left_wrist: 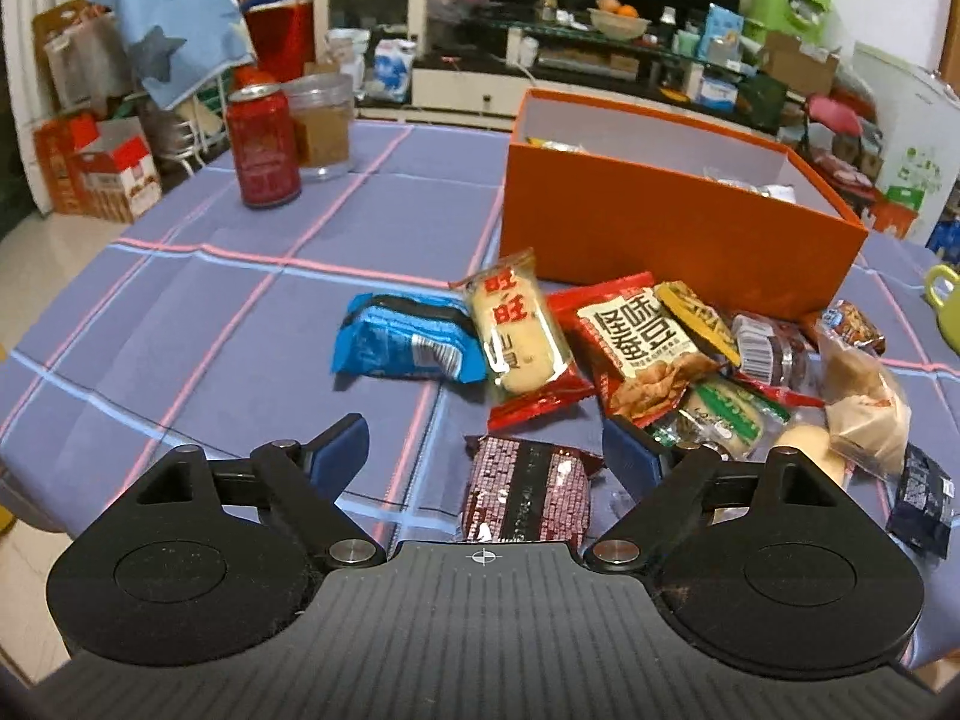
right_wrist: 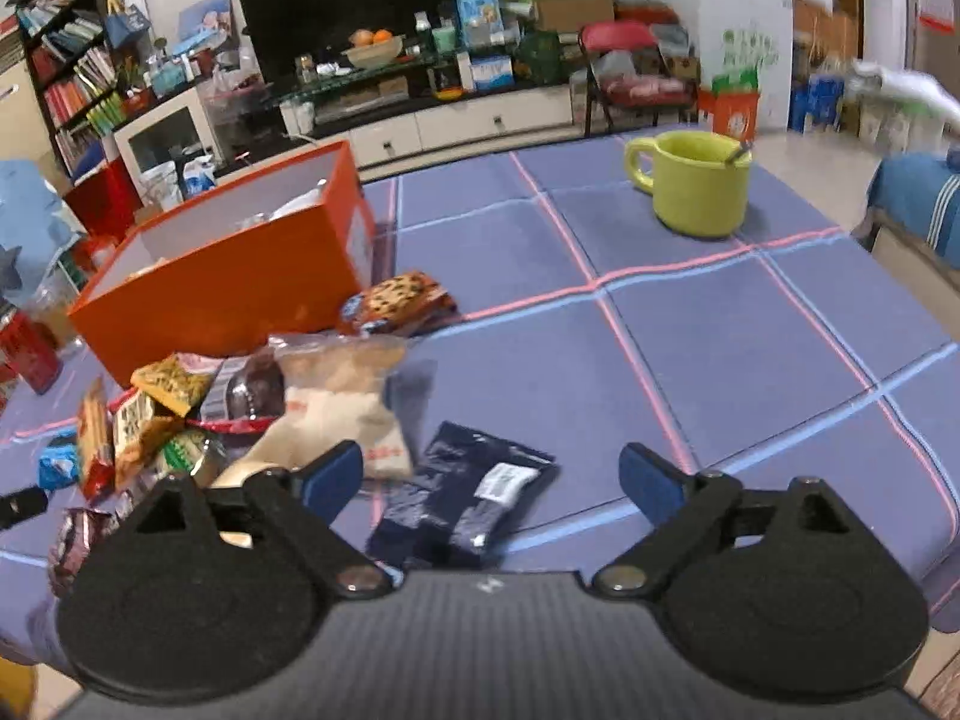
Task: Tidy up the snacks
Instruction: 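Grasp the brown wrapped snack with the left gripper while the right grasps the clear pastry bag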
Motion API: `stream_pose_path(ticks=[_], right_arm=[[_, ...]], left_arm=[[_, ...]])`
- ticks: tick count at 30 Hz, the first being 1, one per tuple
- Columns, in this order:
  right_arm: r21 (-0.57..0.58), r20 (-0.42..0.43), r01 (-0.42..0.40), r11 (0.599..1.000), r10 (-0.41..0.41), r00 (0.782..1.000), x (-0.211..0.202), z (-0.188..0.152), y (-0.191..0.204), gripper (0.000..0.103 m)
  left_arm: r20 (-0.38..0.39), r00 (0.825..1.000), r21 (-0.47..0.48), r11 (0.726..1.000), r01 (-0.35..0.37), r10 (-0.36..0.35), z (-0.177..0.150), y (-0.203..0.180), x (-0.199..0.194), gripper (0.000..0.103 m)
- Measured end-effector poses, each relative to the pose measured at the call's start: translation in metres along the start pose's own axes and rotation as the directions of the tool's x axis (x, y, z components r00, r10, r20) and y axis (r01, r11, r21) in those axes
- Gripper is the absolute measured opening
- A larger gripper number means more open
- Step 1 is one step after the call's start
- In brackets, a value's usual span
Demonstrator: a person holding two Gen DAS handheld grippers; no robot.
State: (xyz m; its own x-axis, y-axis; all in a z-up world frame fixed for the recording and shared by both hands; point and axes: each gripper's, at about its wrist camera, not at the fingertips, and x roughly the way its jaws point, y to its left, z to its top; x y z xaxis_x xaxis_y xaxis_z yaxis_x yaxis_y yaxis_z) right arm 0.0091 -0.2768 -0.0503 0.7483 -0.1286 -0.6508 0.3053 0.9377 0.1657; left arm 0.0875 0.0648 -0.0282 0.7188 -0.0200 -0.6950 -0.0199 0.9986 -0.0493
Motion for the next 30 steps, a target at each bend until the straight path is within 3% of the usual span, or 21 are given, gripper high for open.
stream_pose_path(ticks=[2,5,8,11,17,19,21,25,30], right_arm=[[-0.06,0.017,0.009,0.998,-0.008,1.0,0.003,-0.006,0.017,0.091],[-0.053,0.074,0.018,0.998,-0.014,0.997,0.009,-0.006,0.027,0.094],[0.004,0.046,-0.138,0.99,0.137,0.989,0.025,0.005,0.033,0.098],[0.0,0.051,-0.169,0.986,0.169,0.984,0.043,0.018,0.049,0.102],[-0.005,-0.095,-0.061,0.998,0.06,0.994,0.096,0.022,0.067,0.101],[-0.006,-0.121,-0.072,0.997,0.07,0.99,0.1,0.021,0.065,0.088],[-0.016,-0.125,-0.075,0.997,0.072,0.99,0.1,0.019,0.06,0.083],[-0.023,-0.125,-0.087,0.996,0.083,0.989,0.098,0.018,0.059,0.083],[-0.041,-0.12,-0.085,0.996,0.08,0.99,0.1,0.018,0.062,0.084]], left_arm=[[-0.001,1.0,0.012,1.0,-0.018,0.018,-0.001,0.001,0.001,0.077],[-0.021,0.999,0.031,0.999,-0.023,0.024,-0.004,0.001,0.008,0.077],[-0.035,0.999,0.028,1.0,-0.004,0.005,-0.005,-0.001,0.01,0.077],[-0.028,1.0,0.053,0.999,0.003,-0.001,-0.006,-0.004,0.009,0.077],[-0.082,0.996,0.053,0.998,0.026,-0.021,-0.009,0.0,0.019,0.073],[-0.091,0.996,0.054,0.998,0.028,-0.023,-0.009,-0.001,0.021,0.069],[-0.102,0.994,0.055,0.997,0.048,-0.042,-0.01,-0.003,0.022,0.067],[-0.125,0.989,0.068,0.994,0.084,-0.075,-0.013,-0.01,0.025,0.068],[-0.178,0.982,0.041,0.997,0.067,-0.058,-0.018,-0.01,0.039,0.069]])
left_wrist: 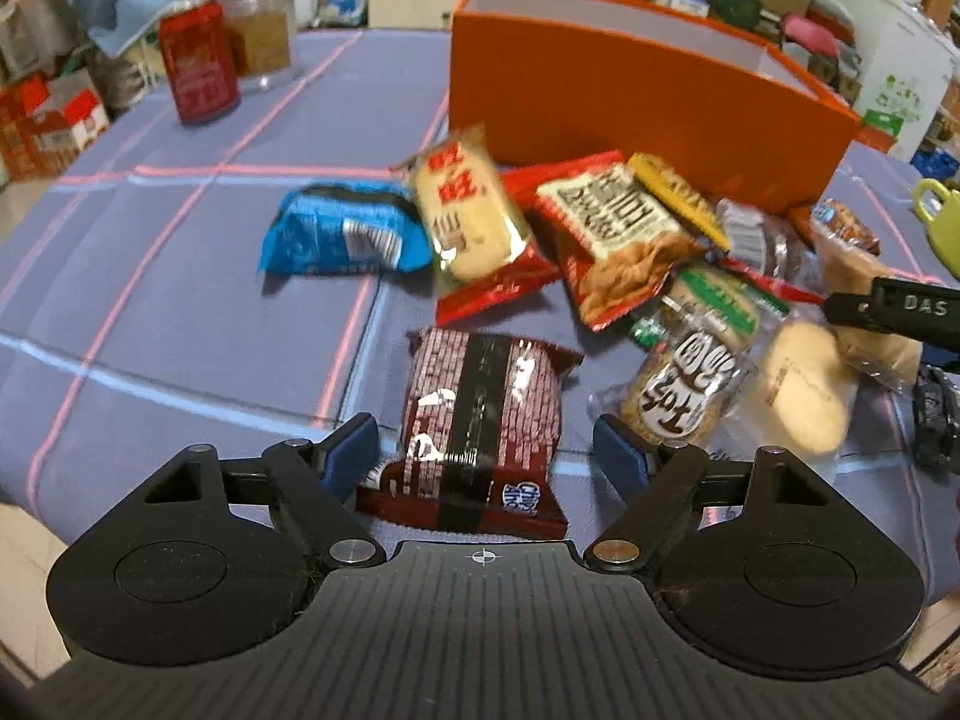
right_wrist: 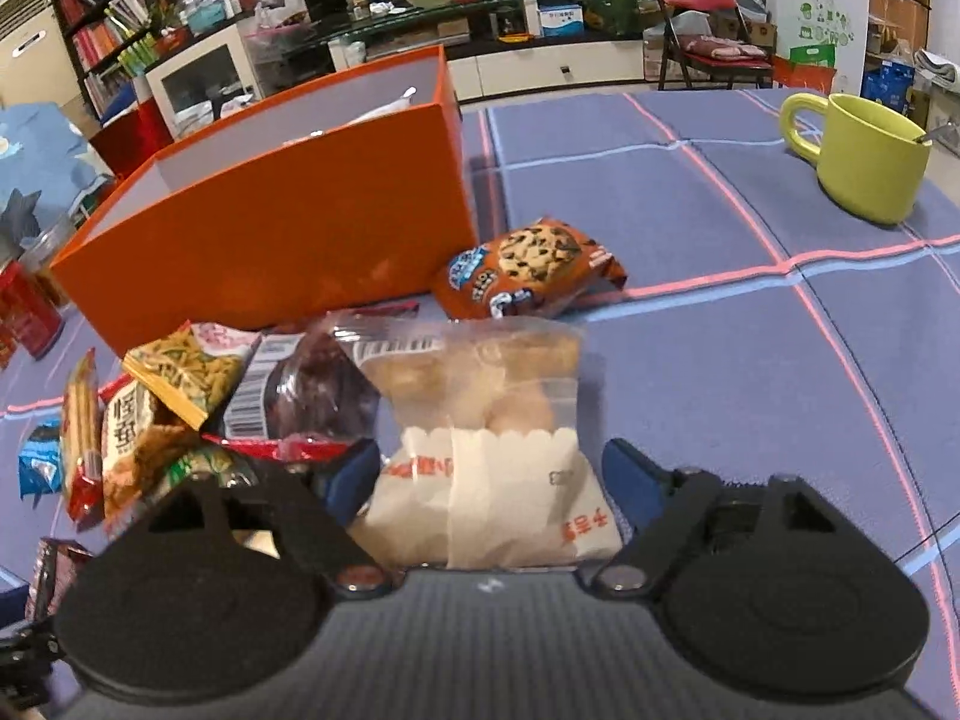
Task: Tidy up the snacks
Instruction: 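Grasp the brown wrapped snack with the left gripper while the right grasps the clear pastry bag, then lift both held snacks and carry them over the orange box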
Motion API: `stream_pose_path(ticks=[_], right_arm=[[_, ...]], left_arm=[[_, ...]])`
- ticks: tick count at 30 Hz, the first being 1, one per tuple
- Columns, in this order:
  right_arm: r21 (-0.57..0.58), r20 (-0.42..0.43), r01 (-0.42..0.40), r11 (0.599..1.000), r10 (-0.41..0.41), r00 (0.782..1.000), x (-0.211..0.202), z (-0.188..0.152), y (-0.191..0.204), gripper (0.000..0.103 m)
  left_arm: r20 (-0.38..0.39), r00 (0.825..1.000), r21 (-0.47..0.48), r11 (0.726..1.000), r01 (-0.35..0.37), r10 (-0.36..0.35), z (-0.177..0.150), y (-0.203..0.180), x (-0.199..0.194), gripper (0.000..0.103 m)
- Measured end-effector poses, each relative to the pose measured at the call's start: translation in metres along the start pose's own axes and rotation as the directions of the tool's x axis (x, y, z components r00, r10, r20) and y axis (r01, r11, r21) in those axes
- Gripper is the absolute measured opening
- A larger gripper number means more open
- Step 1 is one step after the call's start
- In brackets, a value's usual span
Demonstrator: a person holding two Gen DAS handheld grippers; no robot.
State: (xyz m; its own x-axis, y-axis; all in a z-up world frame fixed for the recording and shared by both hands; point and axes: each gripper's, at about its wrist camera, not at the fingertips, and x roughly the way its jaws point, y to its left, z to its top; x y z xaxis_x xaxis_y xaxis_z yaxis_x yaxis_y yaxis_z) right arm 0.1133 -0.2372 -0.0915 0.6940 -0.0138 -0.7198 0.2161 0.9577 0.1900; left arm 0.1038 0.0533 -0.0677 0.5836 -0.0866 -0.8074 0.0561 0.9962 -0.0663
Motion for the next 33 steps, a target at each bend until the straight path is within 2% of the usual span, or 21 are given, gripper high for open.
stream_pose_path(ticks=[2,3,4,5,7,9,14,19,25,32,33], right_arm=[[-0.008,0.001,0.002,1.0,-0.002,1.0,0.0,0.0,0.0,0.081],[-0.014,0.001,0.008,1.0,-0.008,1.0,0.0,0.0,0.001,0.079],[-0.016,0.0,0.009,1.0,-0.009,1.0,-0.001,0.0,0.001,0.075],[-0.011,-0.002,0.001,1.0,-0.001,1.0,-0.002,0.0,0.0,0.07],[0.003,0.002,-0.022,1.0,0.022,1.0,-0.006,0.001,-0.002,0.063],[-0.006,0.011,-0.025,1.0,0.025,1.0,-0.009,0.002,-0.001,0.06],[-0.054,0.04,-0.018,0.998,0.02,0.999,-0.016,0.002,0.008,0.06],[-0.091,0.086,0.005,0.996,0.002,0.996,-0.025,0.004,0.013,0.06],[-0.149,0.17,0.003,0.989,0.022,0.985,-0.05,0.006,0.027,0.06],[-0.191,0.181,0.017,0.982,0.018,0.983,-0.054,0.004,0.04,0.059],[-0.193,0.19,0.022,0.981,0.016,0.982,-0.056,0.005,0.041,0.055]], left_arm=[[0.009,0.999,0.023,0.999,-0.034,0.034,0.0,-0.004,0.004,0.065],[0.018,0.998,0.034,0.998,-0.053,0.052,-0.001,-0.006,0.004,0.059],[0.033,0.998,0.037,0.998,-0.059,0.058,0.0,-0.007,0.003,0.039],[0.039,0.997,0.038,0.997,-0.061,0.06,0.001,-0.007,0.002,0.035],[0.035,0.997,0.048,0.996,-0.071,0.069,0.001,-0.009,0.002,0.035],[0.044,0.996,0.062,0.995,-0.079,0.076,0.0,-0.011,0.0,0.035],[0.094,0.99,0.09,0.989,-0.116,0.108,0.005,-0.012,-0.008,0.035],[0.107,0.988,0.063,0.991,-0.115,0.108,0.012,-0.004,-0.013,0.035],[0.133,0.984,0.027,0.992,-0.119,0.115,0.023,0.005,-0.02,0.035],[0.161,0.981,0.02,0.993,-0.114,0.109,0.03,-0.003,-0.029,0.035],[0.17,0.98,0.021,0.994,-0.11,0.105,0.031,-0.006,-0.031,0.035]])
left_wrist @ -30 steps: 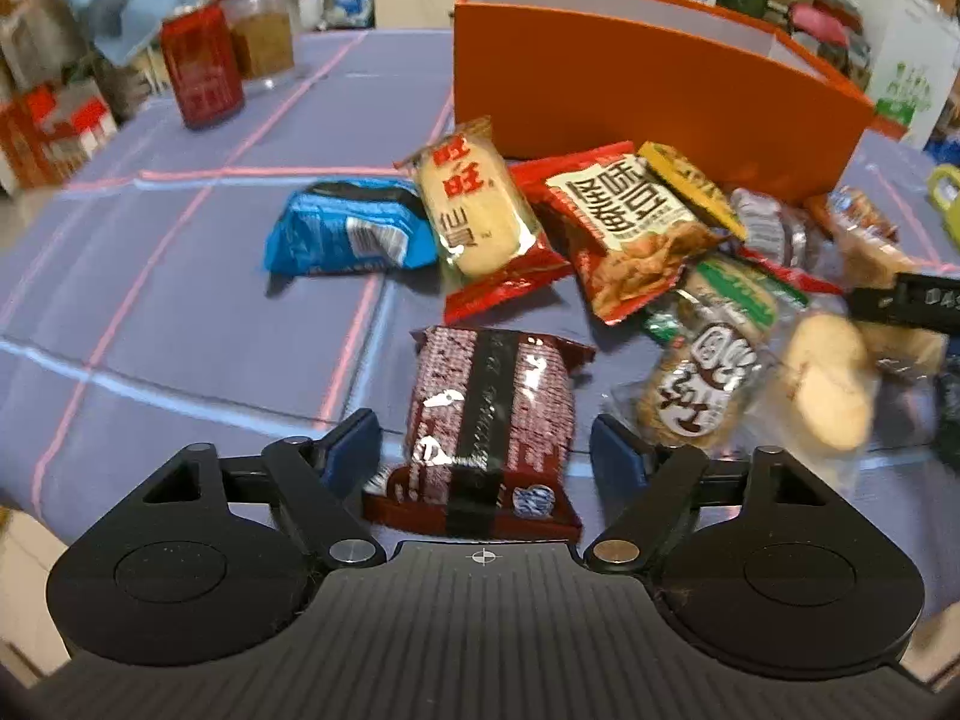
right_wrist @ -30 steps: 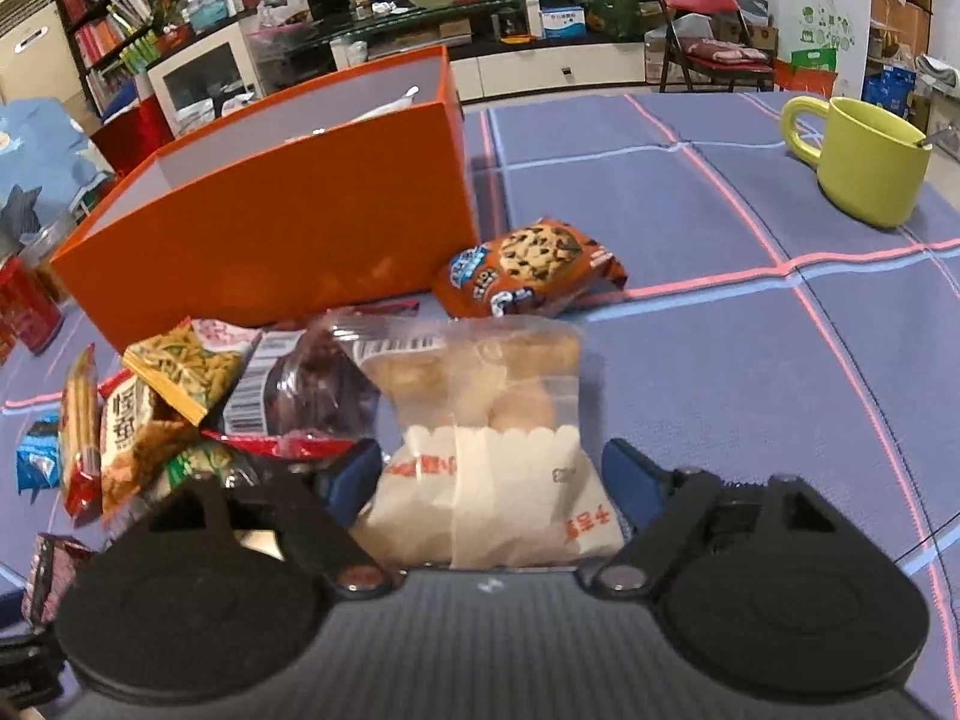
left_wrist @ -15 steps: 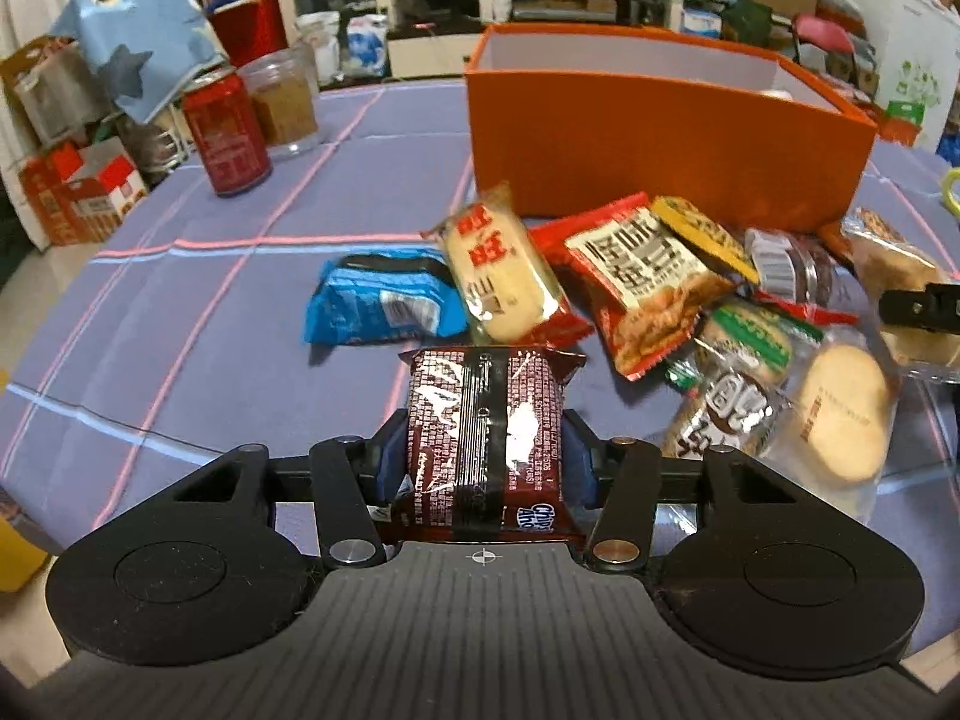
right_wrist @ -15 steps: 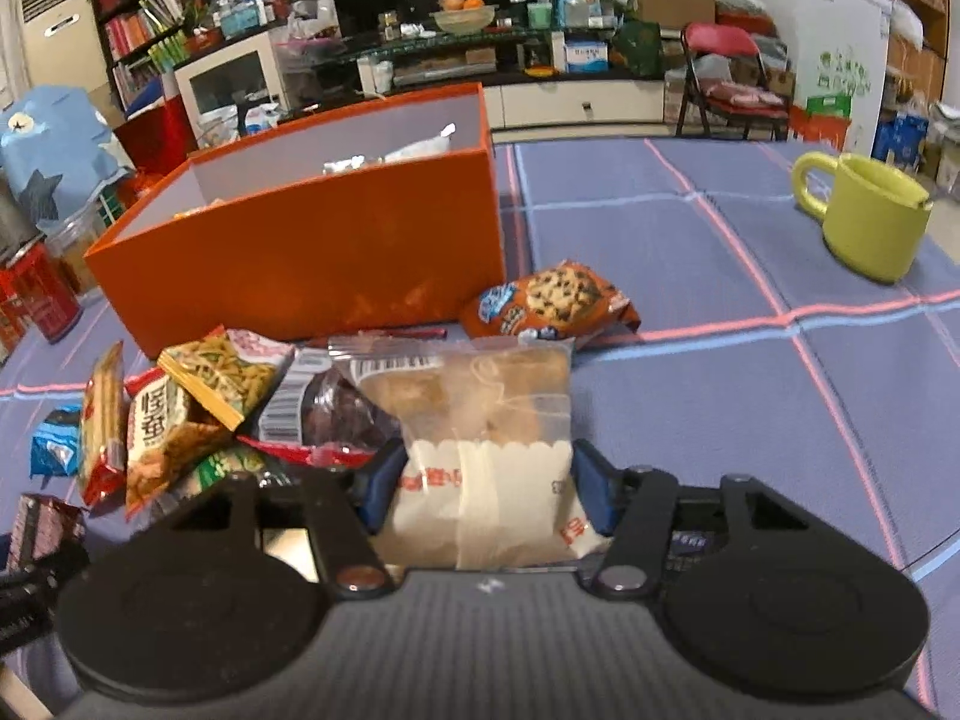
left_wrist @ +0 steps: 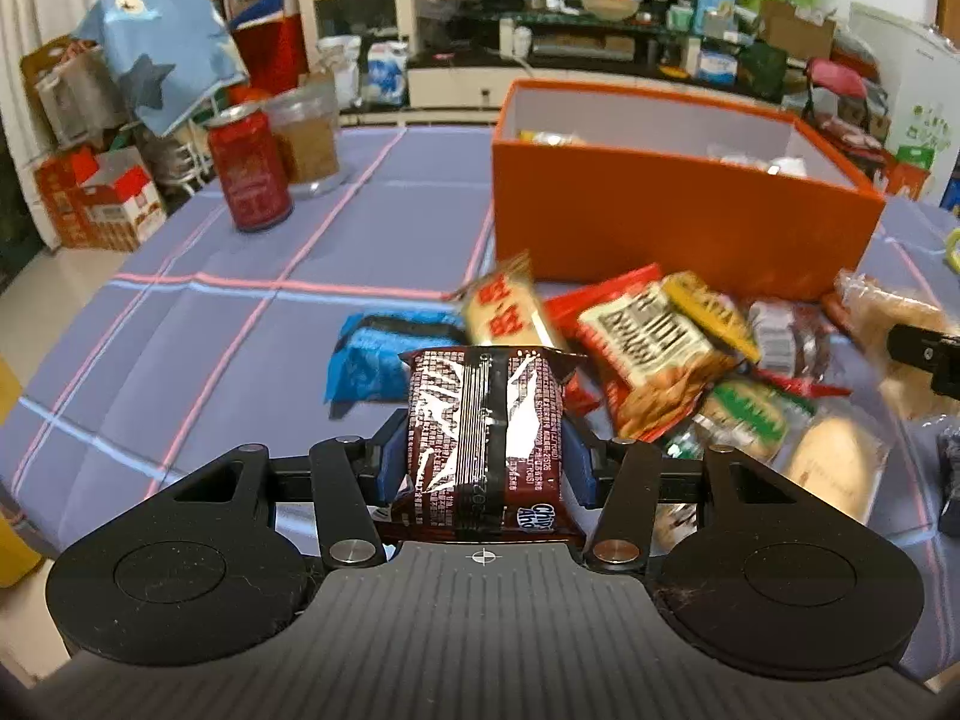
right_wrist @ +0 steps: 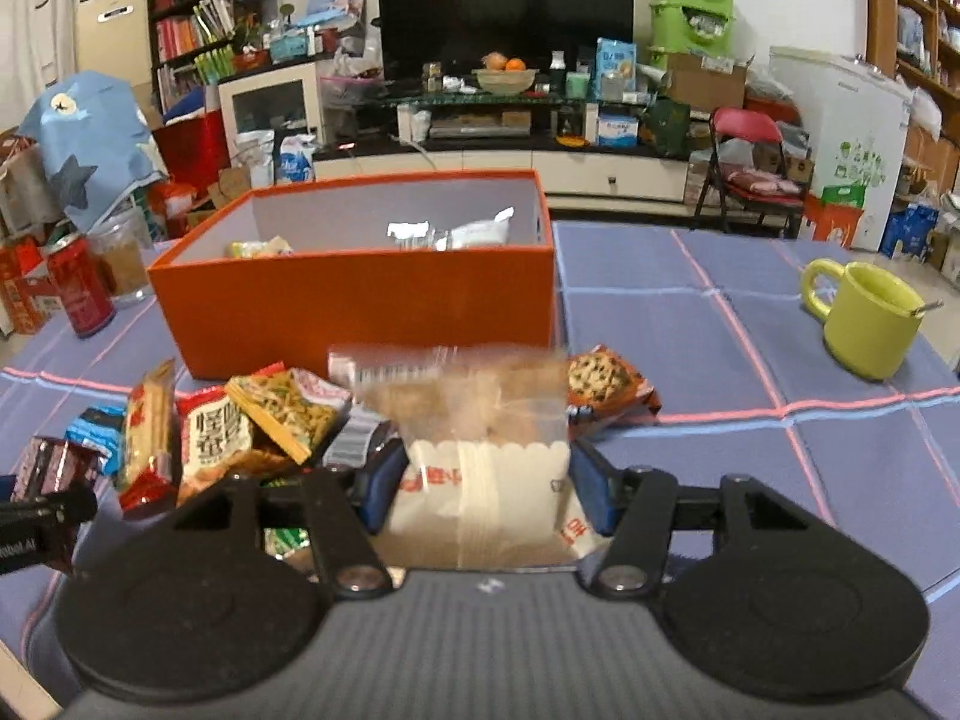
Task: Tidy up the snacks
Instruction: 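Lift both held snacks and carry them over the orange box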
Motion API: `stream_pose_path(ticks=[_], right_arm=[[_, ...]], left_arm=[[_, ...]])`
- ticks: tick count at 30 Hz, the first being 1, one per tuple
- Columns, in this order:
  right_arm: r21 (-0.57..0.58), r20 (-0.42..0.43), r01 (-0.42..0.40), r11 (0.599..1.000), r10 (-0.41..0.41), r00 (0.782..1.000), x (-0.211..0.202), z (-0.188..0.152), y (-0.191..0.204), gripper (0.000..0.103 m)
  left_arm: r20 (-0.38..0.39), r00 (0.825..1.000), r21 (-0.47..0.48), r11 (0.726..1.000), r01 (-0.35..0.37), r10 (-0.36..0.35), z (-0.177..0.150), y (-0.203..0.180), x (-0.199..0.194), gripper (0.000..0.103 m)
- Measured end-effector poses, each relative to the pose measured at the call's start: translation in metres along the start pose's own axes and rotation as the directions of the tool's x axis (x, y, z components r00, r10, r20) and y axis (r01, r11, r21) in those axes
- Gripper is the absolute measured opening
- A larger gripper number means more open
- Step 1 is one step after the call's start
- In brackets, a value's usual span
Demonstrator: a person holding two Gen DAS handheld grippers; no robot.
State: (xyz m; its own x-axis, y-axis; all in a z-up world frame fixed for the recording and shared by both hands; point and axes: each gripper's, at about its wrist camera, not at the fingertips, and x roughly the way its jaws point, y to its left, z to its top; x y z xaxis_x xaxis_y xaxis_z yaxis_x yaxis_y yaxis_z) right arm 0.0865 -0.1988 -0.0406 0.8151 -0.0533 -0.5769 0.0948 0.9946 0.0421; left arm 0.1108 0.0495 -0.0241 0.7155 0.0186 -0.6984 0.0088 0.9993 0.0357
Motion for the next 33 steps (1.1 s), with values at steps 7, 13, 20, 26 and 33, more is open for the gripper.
stream_pose_path(ticks=[7,13,20,26,33], right_arm=[[-0.009,-0.007,-0.012,1.0,0.012,1.0,-0.005,0.005,0.01,0.054],[0.051,-0.07,-0.116,0.992,0.12,0.99,-0.001,0.003,-0.005,0.053],[-0.115,0.106,-0.098,0.988,0.111,0.988,-0.041,0.003,0.023,0.053],[-0.154,0.11,-0.066,0.986,0.084,0.99,-0.04,0.001,0.034,0.053],[-0.134,0.111,-0.061,0.989,0.076,0.991,-0.042,0.004,0.032,0.053]], left_arm=[[0.036,0.999,-0.001,1.0,0.006,-0.006,0.009,-0.008,-0.006,0.035],[0.013,1.0,-0.008,1.0,0.01,-0.01,0.006,-0.005,-0.002,0.035],[0.026,0.999,-0.002,1.0,0.019,-0.018,0.006,-0.005,-0.005,0.035],[0.031,1.0,0.011,1.0,0.004,-0.004,0.007,-0.009,-0.004,0.035],[0.026,1.0,0.013,1.0,-0.01,0.009,0.008,-0.017,-0.003,0.035]])
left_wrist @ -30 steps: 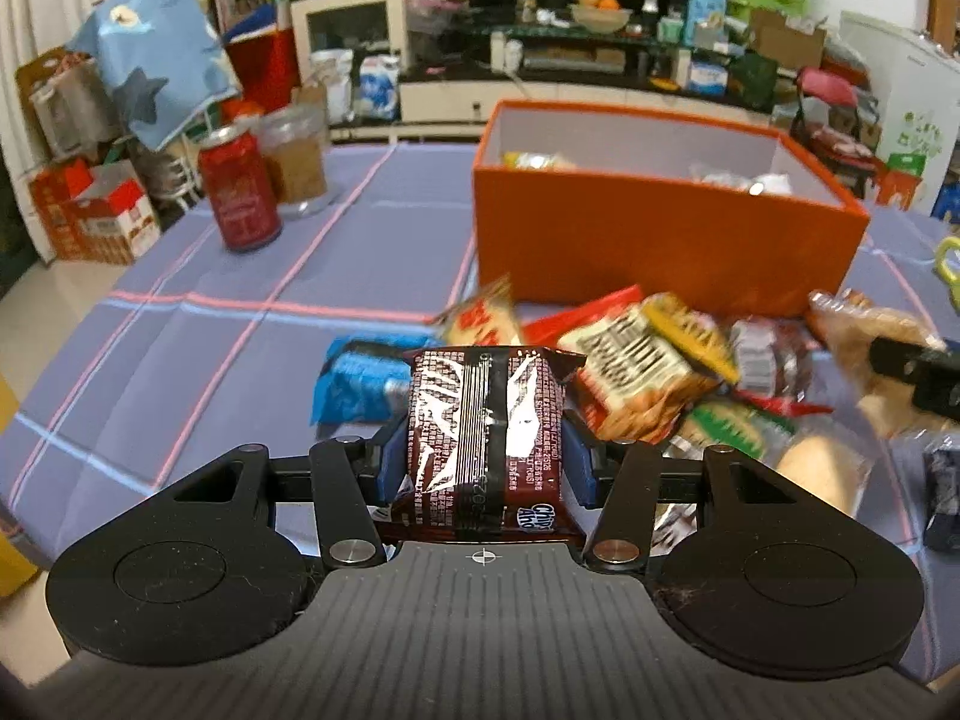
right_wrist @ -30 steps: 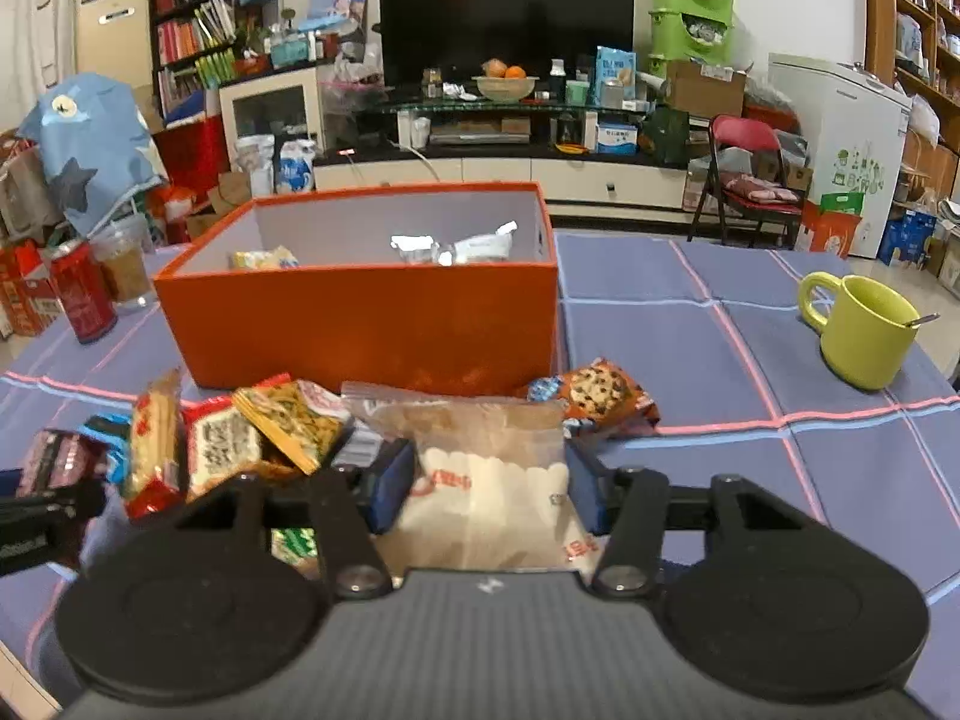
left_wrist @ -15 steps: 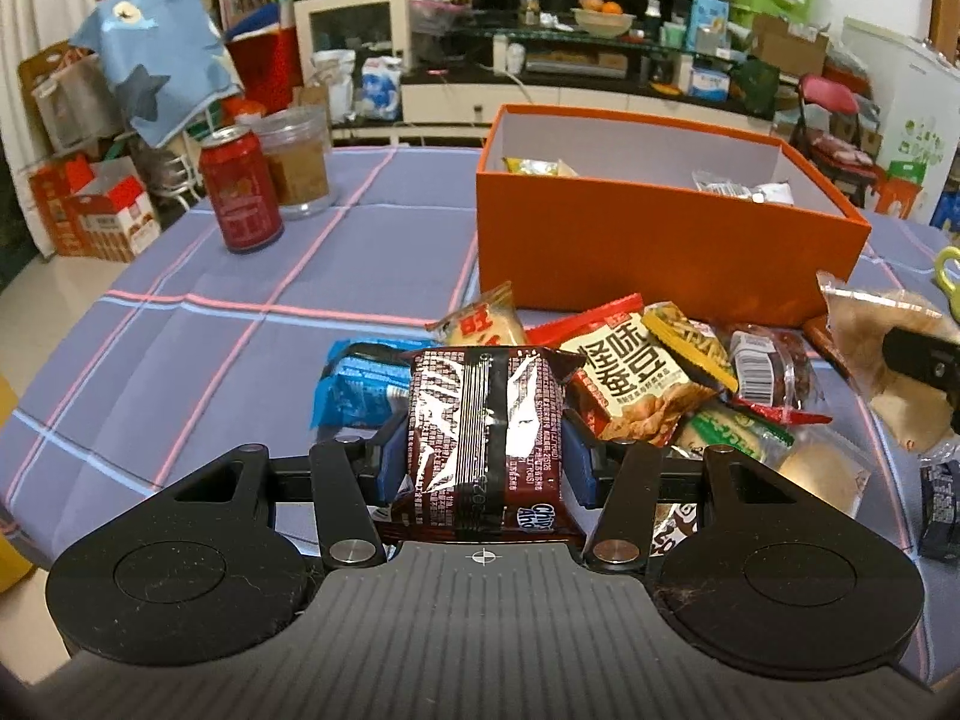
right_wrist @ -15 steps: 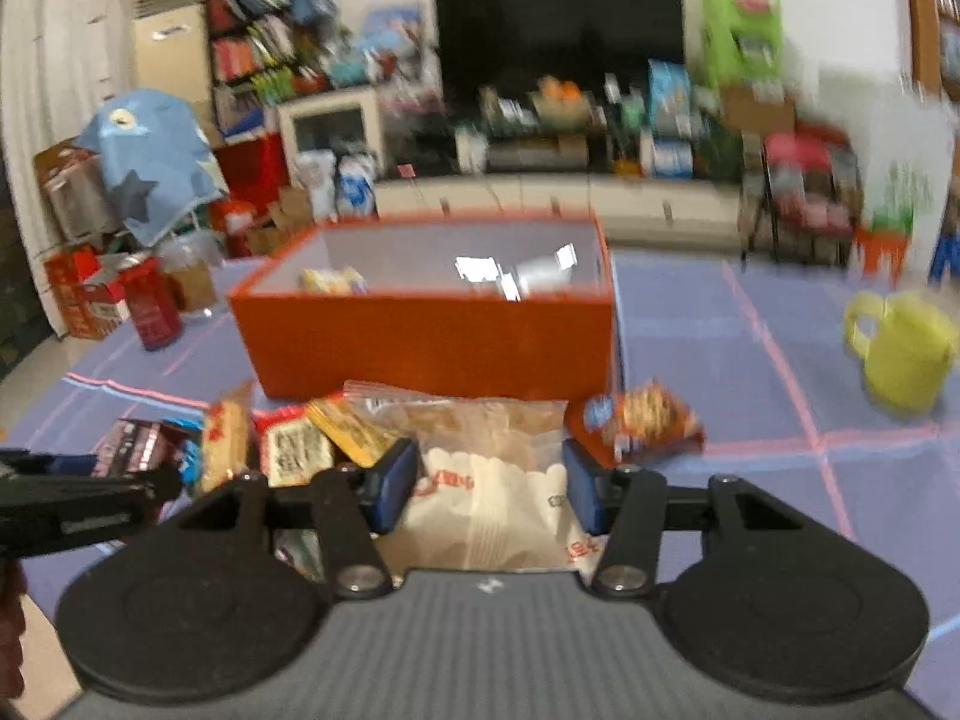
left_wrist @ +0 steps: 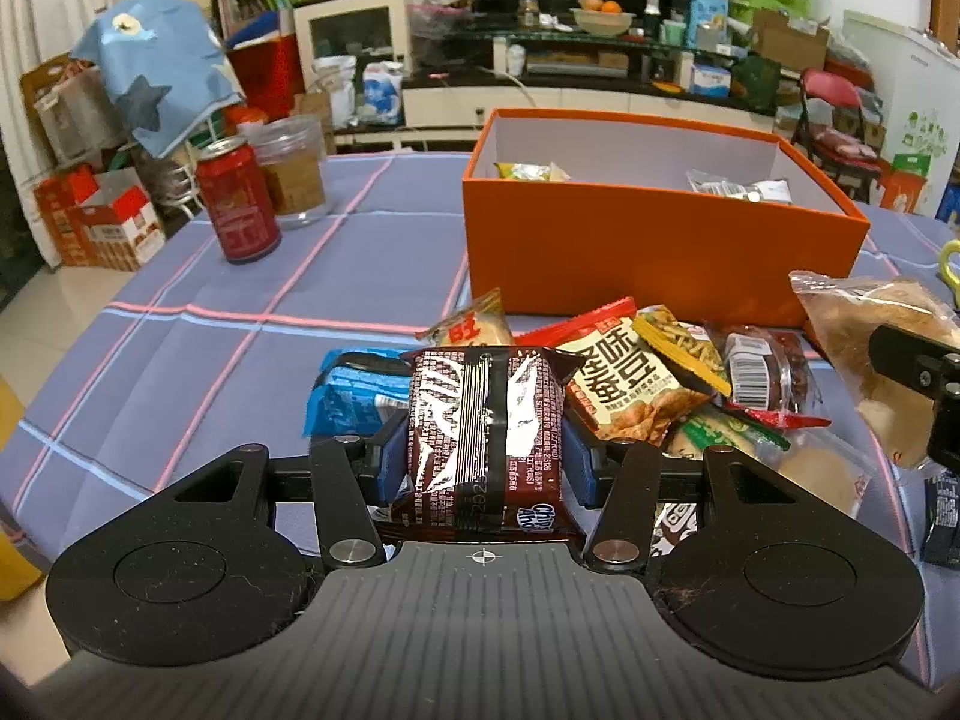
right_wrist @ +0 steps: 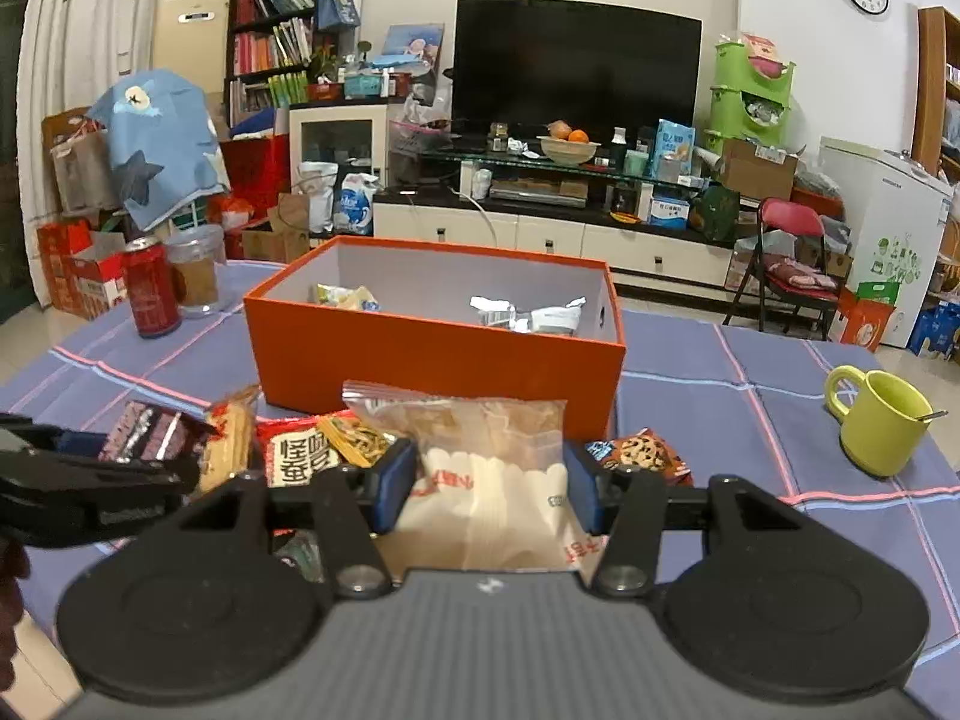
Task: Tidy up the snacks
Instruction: 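Lift both held snacks and carry them over the orange box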
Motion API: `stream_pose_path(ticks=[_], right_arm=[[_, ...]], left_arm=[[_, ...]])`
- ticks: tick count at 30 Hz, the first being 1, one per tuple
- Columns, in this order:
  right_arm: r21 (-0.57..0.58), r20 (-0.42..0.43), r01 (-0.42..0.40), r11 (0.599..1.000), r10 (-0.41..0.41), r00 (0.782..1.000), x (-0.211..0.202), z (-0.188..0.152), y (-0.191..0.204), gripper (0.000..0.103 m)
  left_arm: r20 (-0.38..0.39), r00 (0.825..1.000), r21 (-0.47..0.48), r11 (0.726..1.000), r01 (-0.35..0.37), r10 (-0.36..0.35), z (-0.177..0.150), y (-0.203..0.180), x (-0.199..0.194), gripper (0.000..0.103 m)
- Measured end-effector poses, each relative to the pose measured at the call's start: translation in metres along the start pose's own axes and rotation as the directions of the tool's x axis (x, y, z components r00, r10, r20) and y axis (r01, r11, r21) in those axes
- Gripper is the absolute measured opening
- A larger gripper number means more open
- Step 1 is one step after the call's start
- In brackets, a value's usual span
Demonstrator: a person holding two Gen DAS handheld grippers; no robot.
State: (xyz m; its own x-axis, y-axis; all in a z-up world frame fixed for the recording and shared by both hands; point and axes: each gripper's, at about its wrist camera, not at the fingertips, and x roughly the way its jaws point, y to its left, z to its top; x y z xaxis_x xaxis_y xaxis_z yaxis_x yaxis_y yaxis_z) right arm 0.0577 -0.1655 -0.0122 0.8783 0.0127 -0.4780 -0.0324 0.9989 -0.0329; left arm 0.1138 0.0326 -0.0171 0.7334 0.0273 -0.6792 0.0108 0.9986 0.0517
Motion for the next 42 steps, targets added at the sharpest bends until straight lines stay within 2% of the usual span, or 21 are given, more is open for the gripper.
stream_pose_path(ticks=[42], right_arm=[[0.0,-0.031,-0.015,1.0,0.015,0.999,0.0025,-0.0044,0.0033,0.054]], left_arm=[[-0.012,1.0,0.012,1.0,0.014,-0.014,-0.0016,-0.0048,0.0007,0.035]])
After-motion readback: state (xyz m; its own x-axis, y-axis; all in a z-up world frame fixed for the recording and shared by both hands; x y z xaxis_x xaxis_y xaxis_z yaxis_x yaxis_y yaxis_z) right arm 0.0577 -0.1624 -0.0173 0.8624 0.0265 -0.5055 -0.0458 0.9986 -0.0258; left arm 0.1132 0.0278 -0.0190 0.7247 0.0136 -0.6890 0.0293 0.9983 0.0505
